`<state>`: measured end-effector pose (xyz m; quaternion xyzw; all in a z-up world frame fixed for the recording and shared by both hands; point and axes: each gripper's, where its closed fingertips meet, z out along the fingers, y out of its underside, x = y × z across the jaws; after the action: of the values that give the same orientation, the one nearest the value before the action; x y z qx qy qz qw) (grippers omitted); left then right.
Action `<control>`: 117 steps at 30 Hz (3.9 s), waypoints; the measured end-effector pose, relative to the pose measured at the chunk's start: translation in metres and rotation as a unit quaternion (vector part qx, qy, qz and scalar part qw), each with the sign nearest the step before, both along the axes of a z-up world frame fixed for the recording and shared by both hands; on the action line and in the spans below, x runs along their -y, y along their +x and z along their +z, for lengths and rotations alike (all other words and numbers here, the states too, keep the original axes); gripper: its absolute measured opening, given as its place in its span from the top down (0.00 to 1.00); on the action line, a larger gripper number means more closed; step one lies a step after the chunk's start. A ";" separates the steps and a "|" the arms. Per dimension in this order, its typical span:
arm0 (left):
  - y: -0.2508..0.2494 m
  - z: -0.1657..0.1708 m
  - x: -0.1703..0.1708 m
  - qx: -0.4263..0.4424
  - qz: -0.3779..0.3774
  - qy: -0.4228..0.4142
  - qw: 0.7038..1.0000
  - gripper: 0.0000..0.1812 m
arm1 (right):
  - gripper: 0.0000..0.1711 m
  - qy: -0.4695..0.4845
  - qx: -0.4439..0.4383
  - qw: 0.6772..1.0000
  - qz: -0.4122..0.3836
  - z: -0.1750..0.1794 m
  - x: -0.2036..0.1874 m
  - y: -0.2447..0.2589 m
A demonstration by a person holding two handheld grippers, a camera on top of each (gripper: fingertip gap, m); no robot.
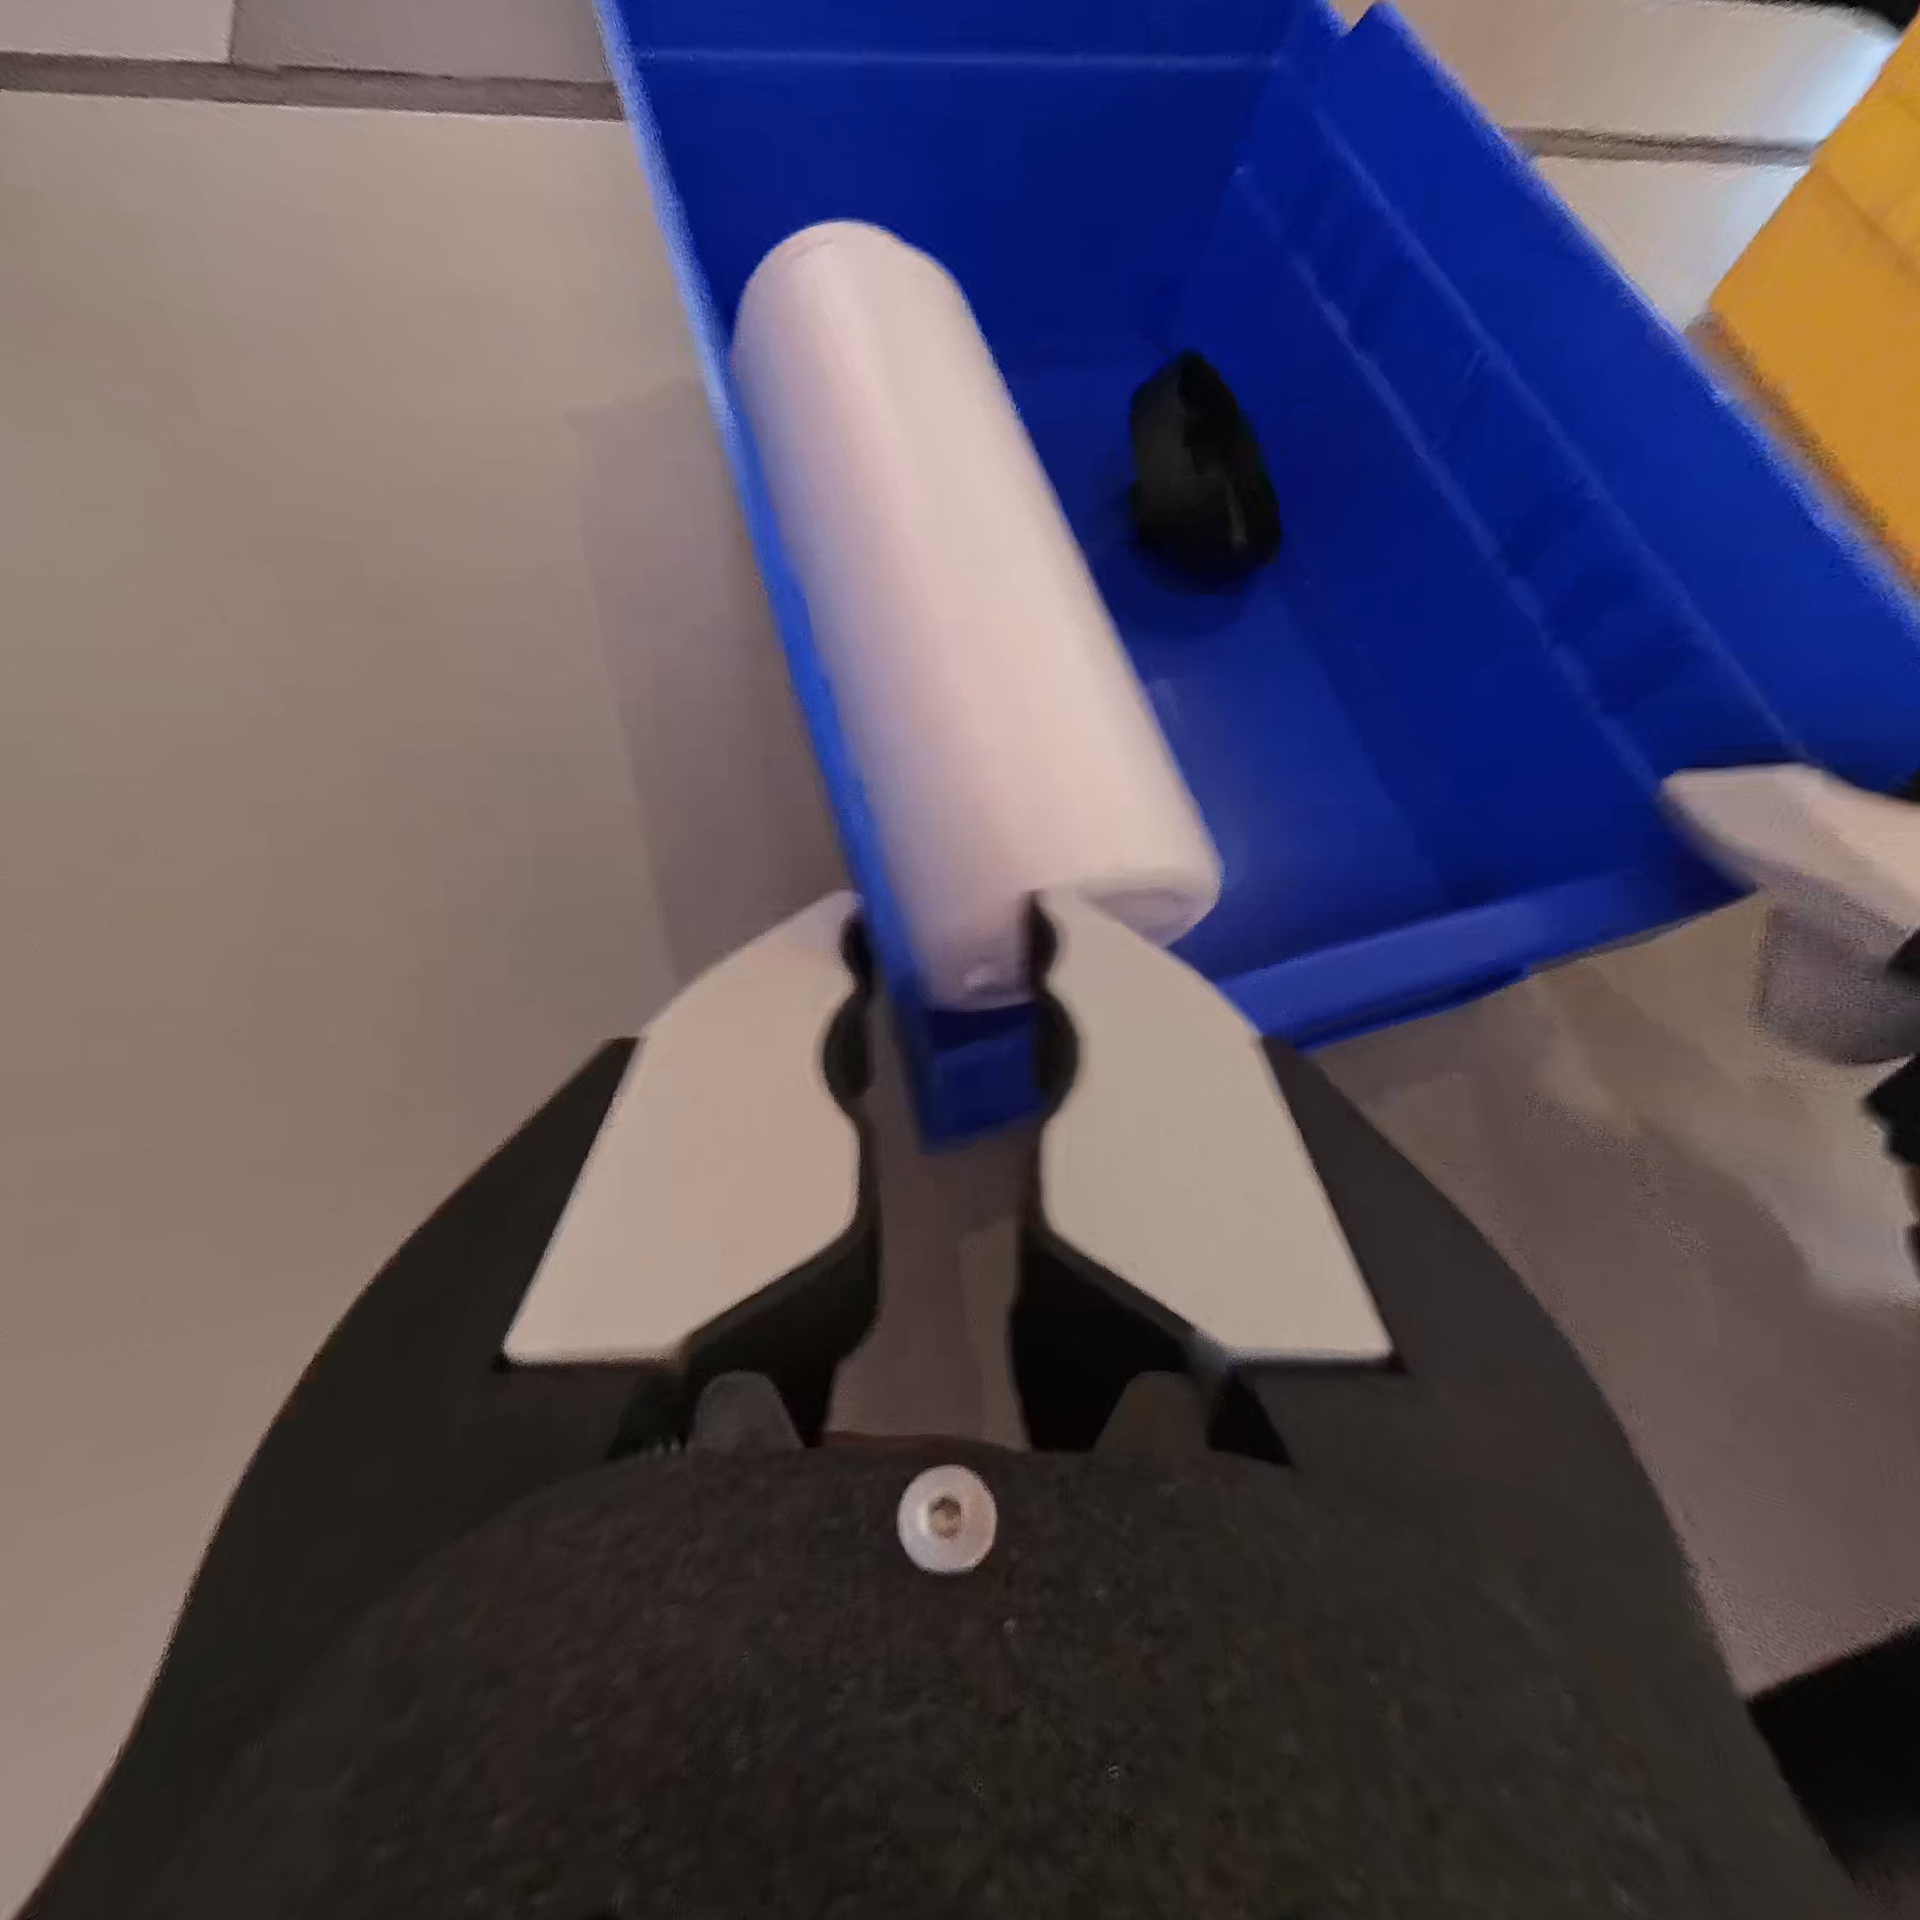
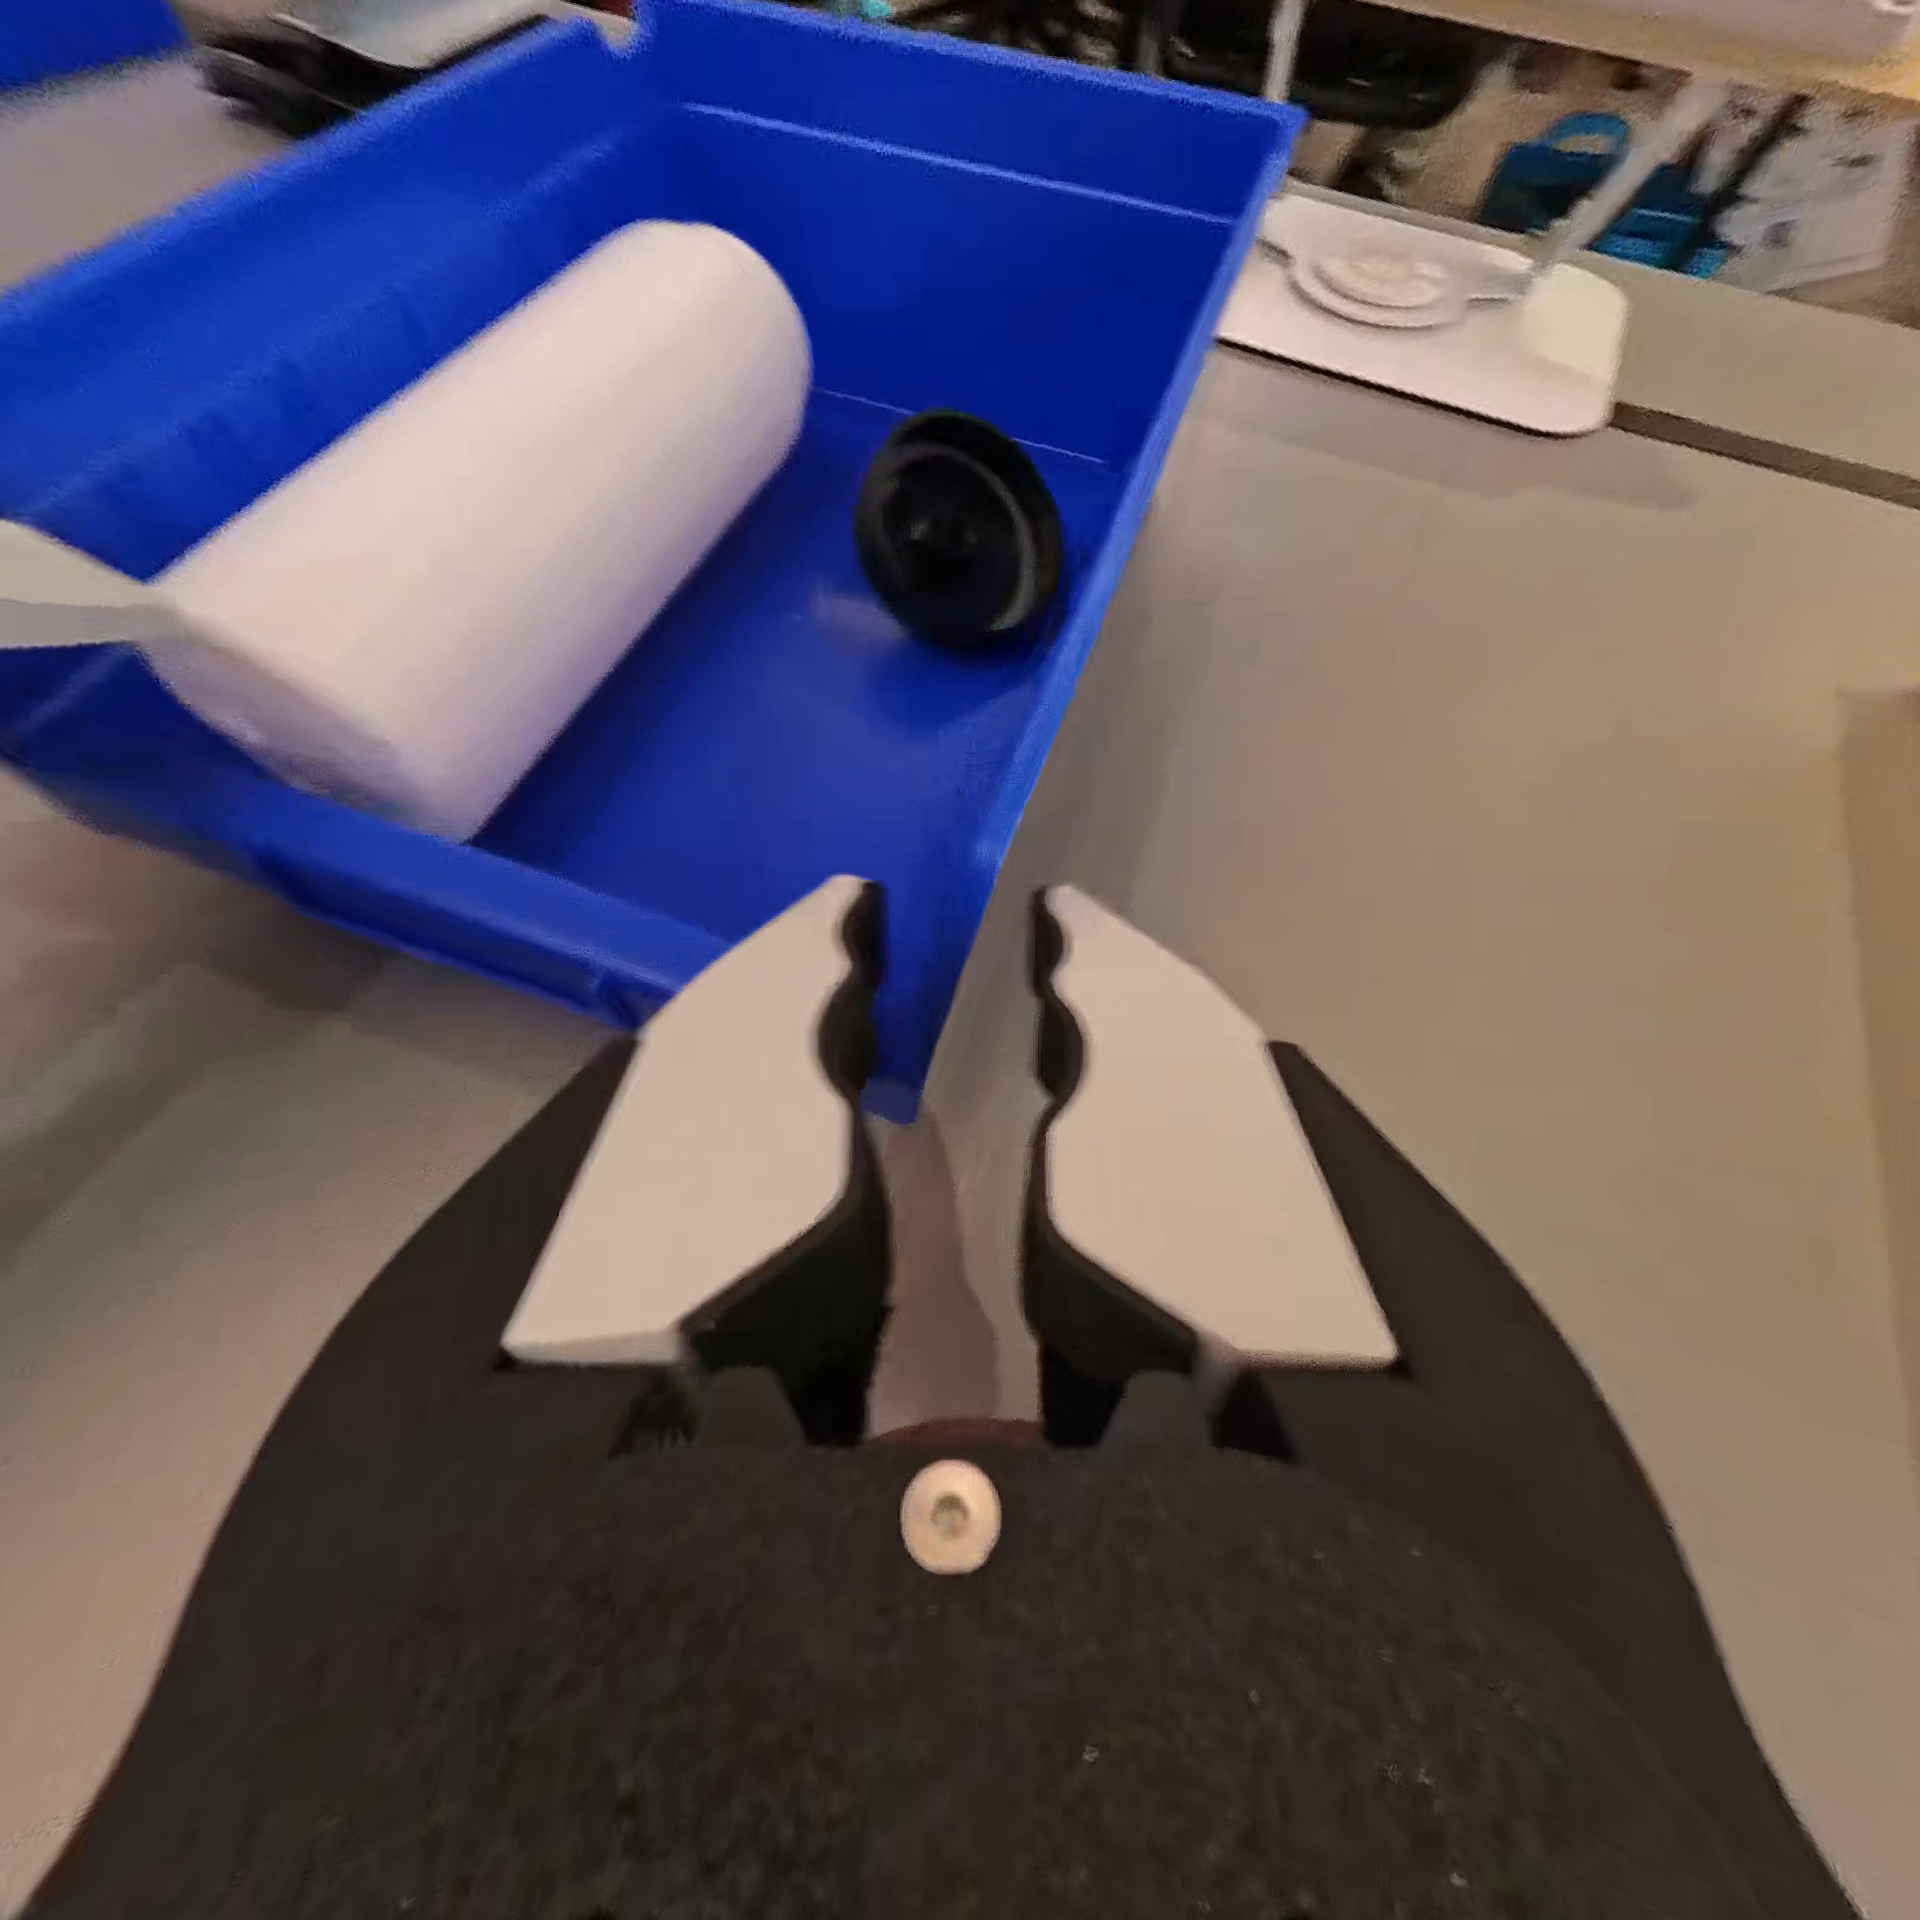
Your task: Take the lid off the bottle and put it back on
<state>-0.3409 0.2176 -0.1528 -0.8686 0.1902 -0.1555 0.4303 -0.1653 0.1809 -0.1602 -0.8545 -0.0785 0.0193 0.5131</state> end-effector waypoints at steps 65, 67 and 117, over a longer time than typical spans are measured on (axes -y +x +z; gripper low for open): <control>-0.012 0.000 0.063 0.124 -0.073 -0.001 0.990 0.65 | 0.70 0.094 -0.054 0.982 -0.154 0.029 0.160 0.307; -0.015 -0.001 0.061 0.110 -0.069 0.008 0.992 0.65 | 0.70 0.091 -0.033 0.986 -0.133 0.027 0.154 0.295; -0.057 -0.005 -0.156 -0.354 -0.257 0.026 0.899 0.71 | 0.70 0.100 -0.056 0.993 0.011 0.054 0.121 0.203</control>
<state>-0.3974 0.3741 -0.1574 -0.7756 0.5508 0.0622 0.3019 0.0382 0.0596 -0.1063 -0.7958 -0.0610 0.0649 0.5989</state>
